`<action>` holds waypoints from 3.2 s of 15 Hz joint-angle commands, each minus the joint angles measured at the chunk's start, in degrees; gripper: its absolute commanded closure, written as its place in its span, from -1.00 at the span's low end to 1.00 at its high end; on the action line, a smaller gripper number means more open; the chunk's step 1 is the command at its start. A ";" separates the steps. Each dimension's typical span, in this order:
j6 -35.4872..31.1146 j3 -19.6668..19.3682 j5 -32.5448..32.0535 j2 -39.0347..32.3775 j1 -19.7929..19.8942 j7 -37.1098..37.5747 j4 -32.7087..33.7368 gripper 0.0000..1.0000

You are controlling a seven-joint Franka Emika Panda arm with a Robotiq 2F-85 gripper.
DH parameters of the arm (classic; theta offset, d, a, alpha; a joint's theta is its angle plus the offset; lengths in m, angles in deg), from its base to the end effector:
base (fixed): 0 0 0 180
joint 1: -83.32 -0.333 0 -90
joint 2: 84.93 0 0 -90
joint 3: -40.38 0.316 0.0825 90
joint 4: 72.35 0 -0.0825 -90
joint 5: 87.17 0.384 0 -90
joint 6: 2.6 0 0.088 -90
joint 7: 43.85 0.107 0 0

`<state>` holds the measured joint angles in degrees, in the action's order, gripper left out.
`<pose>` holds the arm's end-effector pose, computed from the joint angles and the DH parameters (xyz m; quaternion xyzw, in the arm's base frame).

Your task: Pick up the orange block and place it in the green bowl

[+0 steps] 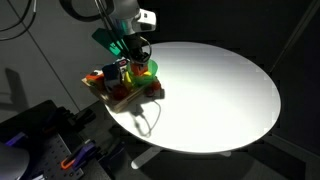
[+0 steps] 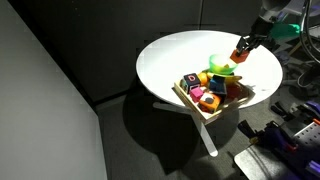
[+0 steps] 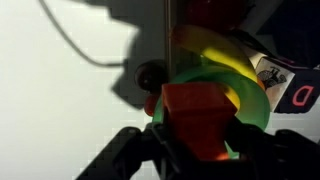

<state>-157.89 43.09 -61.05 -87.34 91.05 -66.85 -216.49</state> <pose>0.4733 -0.0570 0.2760 -0.9901 0.0434 -0.0987 0.0896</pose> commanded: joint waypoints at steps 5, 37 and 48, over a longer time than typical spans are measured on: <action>-2.52 0.10 1.21 -2.76 -4.69 1.39 2.01 0.50; -1.02 -4.27 -10.55 4.01 -3.67 10.45 -3.64 -1.00; 28.44 -6.85 -25.94 16.10 -2.85 20.79 -2.81 -1.00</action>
<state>-136.62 36.28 -85.29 -75.21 87.88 -48.05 -219.58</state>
